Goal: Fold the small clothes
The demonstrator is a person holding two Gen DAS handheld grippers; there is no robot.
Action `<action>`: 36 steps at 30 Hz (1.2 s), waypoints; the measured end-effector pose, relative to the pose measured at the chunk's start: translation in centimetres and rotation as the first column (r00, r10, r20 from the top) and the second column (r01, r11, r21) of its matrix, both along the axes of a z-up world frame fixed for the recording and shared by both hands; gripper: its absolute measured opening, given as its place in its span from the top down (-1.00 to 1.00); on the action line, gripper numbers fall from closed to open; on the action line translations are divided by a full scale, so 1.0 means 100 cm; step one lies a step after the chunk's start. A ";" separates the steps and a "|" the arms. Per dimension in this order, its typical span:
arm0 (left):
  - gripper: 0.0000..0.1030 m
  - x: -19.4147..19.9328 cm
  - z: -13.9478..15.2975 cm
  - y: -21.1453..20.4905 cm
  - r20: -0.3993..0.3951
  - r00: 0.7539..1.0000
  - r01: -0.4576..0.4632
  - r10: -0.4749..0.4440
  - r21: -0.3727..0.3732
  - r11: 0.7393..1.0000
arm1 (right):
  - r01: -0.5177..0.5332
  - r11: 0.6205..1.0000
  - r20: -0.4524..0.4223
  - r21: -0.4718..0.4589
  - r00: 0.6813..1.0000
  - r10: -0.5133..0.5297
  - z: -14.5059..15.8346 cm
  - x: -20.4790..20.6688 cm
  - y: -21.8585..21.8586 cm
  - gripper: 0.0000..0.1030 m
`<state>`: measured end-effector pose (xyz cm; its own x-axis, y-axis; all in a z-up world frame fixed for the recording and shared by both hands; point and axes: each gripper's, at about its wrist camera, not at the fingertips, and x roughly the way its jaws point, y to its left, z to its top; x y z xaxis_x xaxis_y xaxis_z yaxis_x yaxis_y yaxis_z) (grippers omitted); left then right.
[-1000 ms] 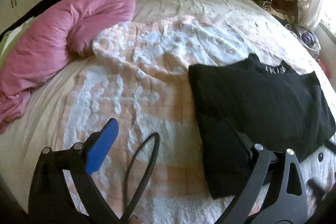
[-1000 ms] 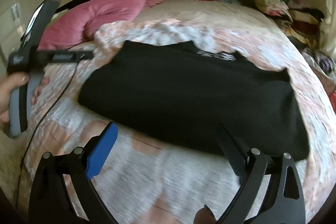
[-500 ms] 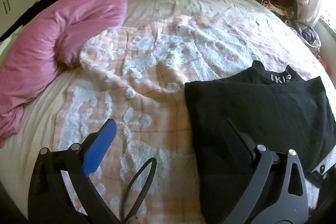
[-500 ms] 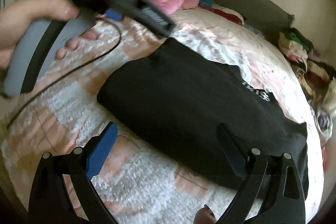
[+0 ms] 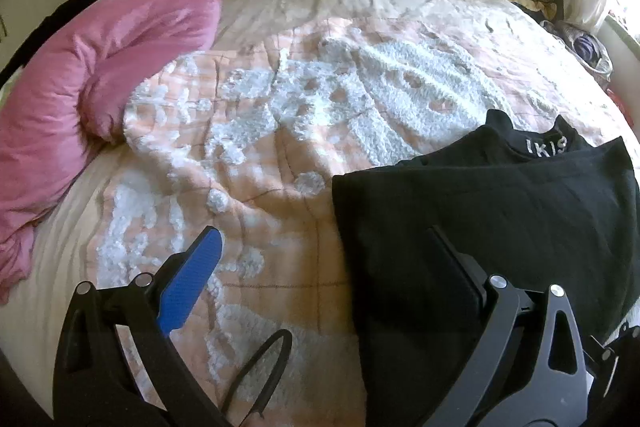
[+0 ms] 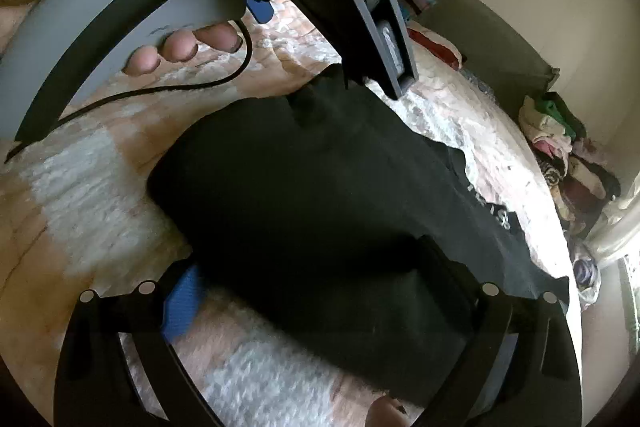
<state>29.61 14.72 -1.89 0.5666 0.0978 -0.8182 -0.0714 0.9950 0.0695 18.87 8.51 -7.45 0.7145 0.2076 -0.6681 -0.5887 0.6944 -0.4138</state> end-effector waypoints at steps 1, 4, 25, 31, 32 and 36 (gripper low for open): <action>-0.81 0.002 -0.001 0.000 -0.004 1.000 0.001 -0.001 -0.001 1.000 | -0.001 1.000 0.011 -0.008 1.000 0.001 0.000 0.002 0.001 -0.68; -0.81 0.008 -0.005 -0.001 -0.017 1.000 0.002 -0.002 -0.004 1.000 | 0.023 1.000 0.051 -0.007 0.998 -0.022 0.004 0.006 -0.003 0.13; -0.23 0.021 0.022 -0.054 -0.010 0.994 0.104 -0.107 -0.185 0.977 | 0.142 0.924 0.091 0.356 0.978 -0.185 0.068 -0.004 -0.082 0.67; 0.22 0.018 0.040 -0.081 0.020 0.989 0.147 -0.146 -0.179 0.973 | 0.187 0.892 0.084 0.412 0.967 -0.241 0.078 -0.003 -0.104 0.68; 0.24 0.018 0.044 -0.085 0.025 0.989 0.151 -0.149 -0.177 0.973 | 0.191 0.888 0.085 0.418 0.965 -0.248 0.079 -0.003 -0.108 0.68; 0.26 0.017 0.056 -0.100 0.044 0.985 0.173 -0.168 -0.162 0.971 | 0.207 0.873 0.086 0.442 0.959 -0.271 0.085 -0.006 -0.120 0.68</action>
<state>31.28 4.71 3.68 0.5875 -0.1373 -0.7975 0.1009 0.9902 -0.0961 18.25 -3.53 1.01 0.8581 0.2588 -0.4436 -0.3400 0.9336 -0.1130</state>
